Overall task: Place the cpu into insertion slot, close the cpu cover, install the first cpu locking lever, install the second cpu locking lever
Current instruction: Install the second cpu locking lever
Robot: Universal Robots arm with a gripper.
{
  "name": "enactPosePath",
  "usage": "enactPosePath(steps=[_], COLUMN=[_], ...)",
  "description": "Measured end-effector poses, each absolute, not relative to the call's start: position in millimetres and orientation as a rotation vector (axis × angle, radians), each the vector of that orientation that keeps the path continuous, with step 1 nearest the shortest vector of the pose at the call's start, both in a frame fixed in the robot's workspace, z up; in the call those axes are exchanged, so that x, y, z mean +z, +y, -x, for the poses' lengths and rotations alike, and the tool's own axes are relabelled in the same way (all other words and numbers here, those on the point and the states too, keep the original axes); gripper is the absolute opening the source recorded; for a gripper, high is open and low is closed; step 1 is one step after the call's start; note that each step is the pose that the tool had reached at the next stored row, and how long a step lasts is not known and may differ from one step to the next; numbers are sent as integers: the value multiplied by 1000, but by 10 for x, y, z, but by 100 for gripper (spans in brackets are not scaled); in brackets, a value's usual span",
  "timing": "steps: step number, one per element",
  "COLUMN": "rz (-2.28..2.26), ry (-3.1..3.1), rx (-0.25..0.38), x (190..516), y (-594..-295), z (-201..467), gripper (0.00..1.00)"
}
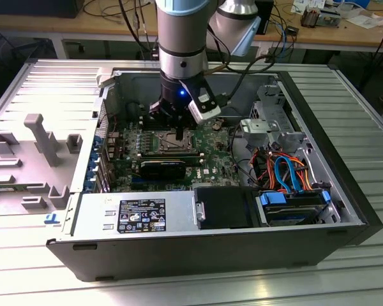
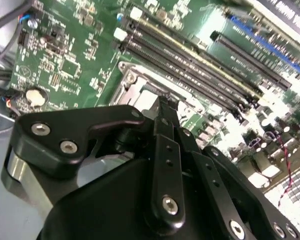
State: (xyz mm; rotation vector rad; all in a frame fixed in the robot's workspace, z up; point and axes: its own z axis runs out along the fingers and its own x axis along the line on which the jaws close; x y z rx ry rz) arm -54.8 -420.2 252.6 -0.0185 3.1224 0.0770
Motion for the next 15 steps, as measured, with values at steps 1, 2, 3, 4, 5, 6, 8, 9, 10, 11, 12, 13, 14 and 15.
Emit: enactPosePath(steps=[1, 2, 3, 4, 5, 6, 8, 9, 10, 11, 12, 13, 14, 15], rz=[19, 18, 18, 18, 19, 19, 19, 19, 18, 18, 17, 17, 16, 15], ry=[3122, 3123, 3122, 3123, 3123, 3123, 3122, 3122, 3122, 3120, 3121, 3125, 3130, 3141], rx=[77, 77, 77, 77, 77, 77, 84, 88, 108, 143, 175, 198, 205, 209], x=[2523, 2519, 2515, 2514, 2510, 2509, 2507, 2504, 2502, 2501, 2501, 2501, 2500, 2497], y=[-4214, -4235, -4247, -4254, -4266, -4279, -4325, -4369, -4417, -4441, -4459, -4471, -4478, -4485], z=[550, 563, 584, 595, 615, 629, 652, 660, 671, 676, 678, 679, 678, 678], gripper=[11, 11, 11, 11, 11, 11, 11, 11, 11, 11, 11, 11, 11, 11])
